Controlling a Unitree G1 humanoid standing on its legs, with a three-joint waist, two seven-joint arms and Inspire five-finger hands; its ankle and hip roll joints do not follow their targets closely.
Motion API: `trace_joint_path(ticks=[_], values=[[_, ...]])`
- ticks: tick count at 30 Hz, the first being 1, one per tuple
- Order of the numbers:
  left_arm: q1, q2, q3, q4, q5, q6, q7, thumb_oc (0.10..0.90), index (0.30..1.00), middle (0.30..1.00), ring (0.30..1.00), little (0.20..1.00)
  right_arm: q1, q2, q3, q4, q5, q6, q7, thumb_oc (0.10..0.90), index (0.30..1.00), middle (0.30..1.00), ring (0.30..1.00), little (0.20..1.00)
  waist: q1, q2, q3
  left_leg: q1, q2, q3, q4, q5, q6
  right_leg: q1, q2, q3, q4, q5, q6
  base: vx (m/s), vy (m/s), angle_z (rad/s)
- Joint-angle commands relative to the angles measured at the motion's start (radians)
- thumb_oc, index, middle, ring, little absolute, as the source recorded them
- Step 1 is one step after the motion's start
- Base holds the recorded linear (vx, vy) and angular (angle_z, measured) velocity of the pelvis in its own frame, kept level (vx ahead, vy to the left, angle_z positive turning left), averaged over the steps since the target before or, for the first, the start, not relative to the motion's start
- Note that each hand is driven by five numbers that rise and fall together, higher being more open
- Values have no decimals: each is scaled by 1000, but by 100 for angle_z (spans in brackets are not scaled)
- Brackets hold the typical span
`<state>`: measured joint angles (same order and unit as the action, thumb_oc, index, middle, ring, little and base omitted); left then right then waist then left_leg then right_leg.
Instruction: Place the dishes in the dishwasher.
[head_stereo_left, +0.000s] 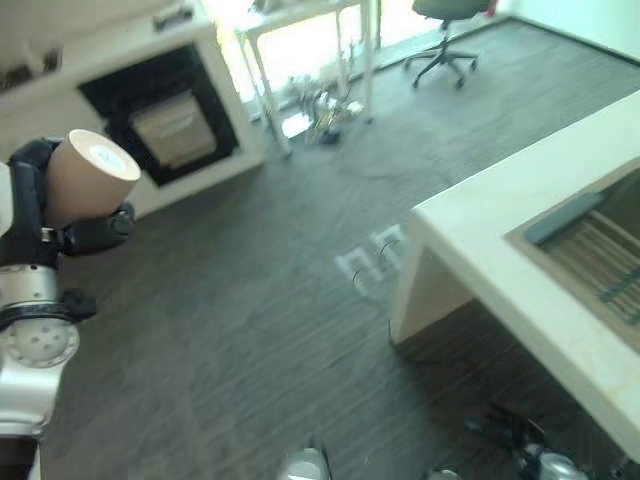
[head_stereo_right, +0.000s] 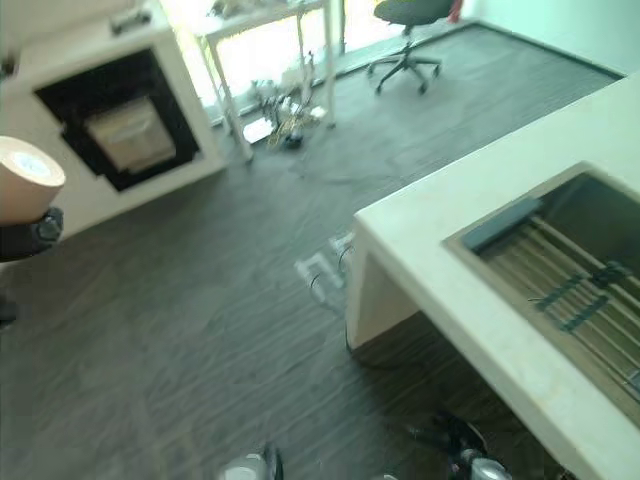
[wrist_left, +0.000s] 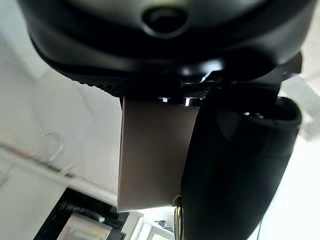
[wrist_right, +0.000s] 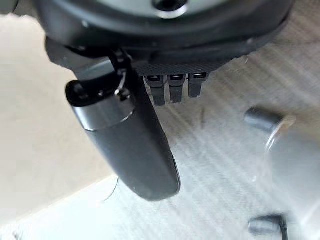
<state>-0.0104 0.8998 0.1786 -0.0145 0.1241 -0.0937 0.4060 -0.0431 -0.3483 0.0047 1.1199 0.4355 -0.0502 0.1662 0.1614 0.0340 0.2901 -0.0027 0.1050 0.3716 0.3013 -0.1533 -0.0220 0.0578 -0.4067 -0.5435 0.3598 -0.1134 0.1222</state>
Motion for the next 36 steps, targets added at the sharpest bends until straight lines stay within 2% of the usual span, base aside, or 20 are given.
trace_joint_path(ticks=[1,2,3,5,6,9,11,15,18,19,21,23,25,27,28,29,31,33,35,36], values=[[-114,125,113,-48,85,-86,21,400,300,300,300,300,16,11,52,-43,-24,-10,-1,800,900,900,900,900,-40,86,-58,-16,-6,-80,-1,-67,2,38,100,-47,-60,-94,-18,110,770,100],[-83,107,116,-68,115,-104,7,400,300,300,300,300,14,21,55,-57,-45,-22,-5,800,900,900,900,900,-20,92,-57,-13,-30,-96,-1,-84,30,65,90,-54,-60,-80,-19,188,808,63],[-65,100,106,-87,135,-119,-3,400,300,300,300,300,22,26,50,-76,-11,-24,-3,800,900,900,900,900,-30,97,-55,-13,-50,-143,-1,-99,57,77,111,4,-57,-63,-19,282,616,107],[-152,123,20,-48,151,-189,-44,400,300,300,300,300,50,21,40,-121,32,-38,-8,800,900,900,900,900,-123,82,-45,-18,-117,-288,-1,-129,109,20,272,259,-20,-123,-34,374,356,252],[-223,145,-32,-26,172,-173,-60,400,300,300,300,300,58,17,41,-132,41,-40,14,800,900,900,900,900,-149,72,-42,-26,-137,-300,-1,-120,117,-20,318,276,-60,-89,-37,379,187,464],[-274,165,-84,-8,223,-161,-118,400,300,300,300,300,51,0,42,-117,40,-45,46,800,900,900,900,900,-171,52,-30,-15,-170,-298,-1,-135,124,-120,327,340,-60,-69,-16,273,3,241],[-320,203,-143,2,228,-152,-126,400,300,300,300,300,34,-10,49,-110,45,-41,59,800,900,900,900,900,-195,44,-18,3,-202,-305,-1,-161,140,-248,328,396,-60,14,23,380,-104,19],[-346,250,-165,13,225,-159,-133,400,300,300,300,300,22,-16,56,-117,48,-32,72,800,900,900,900,900,-201,51,-7,43,-211,-297,-1,-187,147,-298,332,381,-60,58,29,460,-172,2],[-327,244,-144,-8,224,-163,-145,400,300,300,300,300,19,-28,67,-140,60,-9,56,800,900,900,900,900,-206,68,-23,105,-198,-313,-1,-179,117,-247,356,368,-60,14,-15,628,-274,-2],[-319,247,-141,-11,223,-162,-146,400,300,300,300,300,20,-38,67,-150,55,-5,58,800,900,900,900,900,-214,77,-24,151,-188,-321,-1,-163,96,-223,370,369,-60,-9,-34,598,-269,-42],[-309,253,-137,-16,228,-169,-140,400,300,300,300,300,28,-56,71,-177,50,-4,51,800,900,900,900,900,-223,82,-29,184,-165,-328,51,-15,29,-196,391,373,-60,-46,-78,577,-313,-40],[-306,261,-131,-22,225,-175,-135,400,300,300,300,300,38,-75,67,-195,49,-9,46,800,900,900,900,900,-231,89,-28,128,-144,-316,254,114,-28,-171,402,364,-60,-72,-115,449,-267,-37],[-301,278,-116,-23,197,-192,-144,400,300,300,300,300,44,-97,58,-180,47,-27,53,800,900,900,900,900,-232,86,-21,28,-143,-292,438,150,-47,-136,405,368,-60,-94,-143,411,-233,12],[-314,275,-103,-29,182,-196,-171,400,300,300,300,300,40,-107,41,-141,43,-53,68,800,900,900,900,900,-228,77,-3,-105,-125,-254,498,110,-25,-96,403,369,-60,-116,-156,333,-164,-52],[-318,272,-101,-26,181,-203,-176,400,300,300,300,300,36,-109,31,-119,36,-64,78,800,900,900,900,900,-224,76,3,-140,-121,-239,472,93,-12,-83,403,373,-60,-123,-155,455,6,-100],[-306,272,-91,-23,180,-205,-181,400,300,300,300,300,25,-111,29,-90,14,-79,88,800,900,900,900,900,-208,81,22,-161,-153,-228,268,97,-4,-41,413,400,-60,-140,-143,456,74,-97],[-261,275,-58,-37,190,-211,-177,400,300,300,300,300,8,-106,35,-64,-5,-83,93,800,900,900,900,900,-174,81,40,-219,-183,-247,50,180,-22,10,435,440,-60,-157,-128,520,82,-94],[-217,281,-28,-54,205,-226,-159,400,300,300,300,300,1,-101,44,-53,4,-89,93,800,900,900,900,900,-150,70,45,-296,-191,-242,0,221,-32,58,445,455,-60,-175,-129,440,14,-117],[-150,290,31,-48,209,-269,-148,400,300,300,300,300,-12,-81,54,-56,1,-75,79,800,900,900,900,900,-122,59,17,-273,-210,-250,-1,129,4,130,449,458,-60,-190,-98,449,56,-158],[-120,291,61,-51,218,-279,-156,400,300,300,300,300,-20,-74,54,-61,5,-63,78,800,900,900,900,900,-110,59,0,-250,-211,-255,-1,80,27,139,437,428,-14,-135,-55,399,111,-166]])
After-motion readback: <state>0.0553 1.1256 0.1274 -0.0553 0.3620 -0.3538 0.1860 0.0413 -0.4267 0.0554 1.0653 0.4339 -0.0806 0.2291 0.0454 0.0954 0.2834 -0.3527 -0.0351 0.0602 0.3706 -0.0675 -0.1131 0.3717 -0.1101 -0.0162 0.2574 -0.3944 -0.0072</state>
